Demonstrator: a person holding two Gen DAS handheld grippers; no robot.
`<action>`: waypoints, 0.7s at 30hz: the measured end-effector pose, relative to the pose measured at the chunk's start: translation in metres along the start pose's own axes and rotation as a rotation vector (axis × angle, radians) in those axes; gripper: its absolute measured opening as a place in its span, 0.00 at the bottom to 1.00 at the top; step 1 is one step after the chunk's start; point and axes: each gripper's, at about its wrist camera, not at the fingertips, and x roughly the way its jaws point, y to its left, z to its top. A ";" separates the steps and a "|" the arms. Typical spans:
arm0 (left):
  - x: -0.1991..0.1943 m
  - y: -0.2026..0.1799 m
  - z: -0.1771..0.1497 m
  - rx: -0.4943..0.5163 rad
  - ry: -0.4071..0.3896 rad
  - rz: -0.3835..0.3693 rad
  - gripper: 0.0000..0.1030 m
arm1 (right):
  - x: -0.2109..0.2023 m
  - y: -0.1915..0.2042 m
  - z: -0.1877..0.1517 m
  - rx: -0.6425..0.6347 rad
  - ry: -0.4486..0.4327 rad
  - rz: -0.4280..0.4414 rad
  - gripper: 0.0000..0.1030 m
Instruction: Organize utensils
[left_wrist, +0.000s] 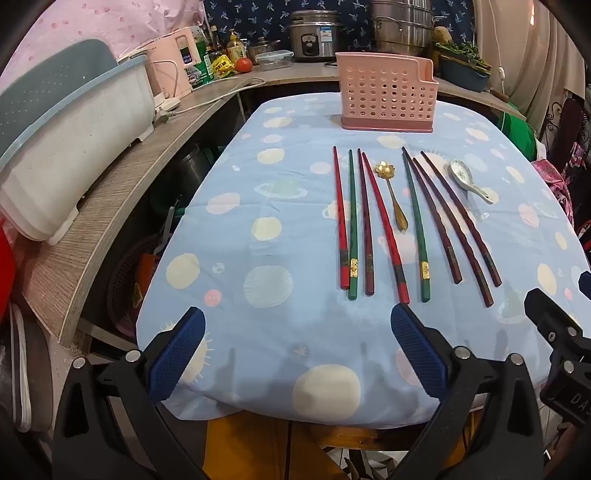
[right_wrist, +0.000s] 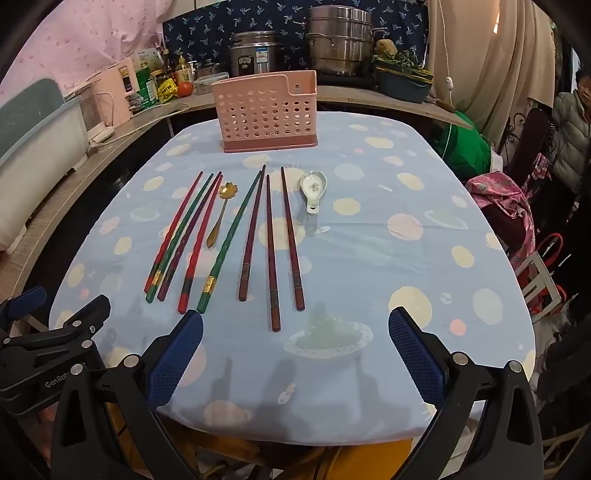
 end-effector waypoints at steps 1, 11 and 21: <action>0.000 0.000 0.000 0.001 0.001 0.001 0.93 | 0.000 0.000 0.000 0.002 -0.001 0.003 0.94; 0.001 -0.003 0.000 0.002 0.002 0.001 0.93 | -0.001 0.007 0.003 0.005 0.000 0.003 0.94; -0.004 0.006 0.006 0.001 0.000 -0.007 0.93 | -0.002 0.002 0.000 0.009 -0.003 0.012 0.94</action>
